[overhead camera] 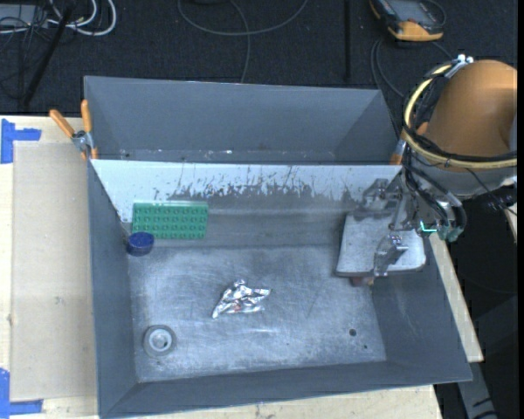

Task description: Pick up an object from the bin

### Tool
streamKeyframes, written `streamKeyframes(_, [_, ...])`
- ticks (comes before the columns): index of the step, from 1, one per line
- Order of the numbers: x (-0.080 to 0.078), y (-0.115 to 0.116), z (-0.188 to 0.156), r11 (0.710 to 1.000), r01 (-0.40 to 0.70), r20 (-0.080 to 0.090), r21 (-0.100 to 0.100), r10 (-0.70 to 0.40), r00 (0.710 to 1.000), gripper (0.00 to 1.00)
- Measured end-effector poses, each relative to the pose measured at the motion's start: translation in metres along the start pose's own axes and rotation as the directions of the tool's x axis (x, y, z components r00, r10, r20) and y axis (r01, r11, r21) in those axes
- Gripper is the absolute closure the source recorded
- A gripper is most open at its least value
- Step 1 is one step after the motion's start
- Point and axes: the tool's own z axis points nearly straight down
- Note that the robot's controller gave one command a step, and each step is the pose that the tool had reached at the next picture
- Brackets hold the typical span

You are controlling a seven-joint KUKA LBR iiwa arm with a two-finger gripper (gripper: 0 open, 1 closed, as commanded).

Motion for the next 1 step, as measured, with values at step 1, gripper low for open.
streamKeyframes(1, [0.0946, -0.0589, 0.0614, 1.0, 0.024, -0.003, 0.001, -0.024, 1.0, 0.0])
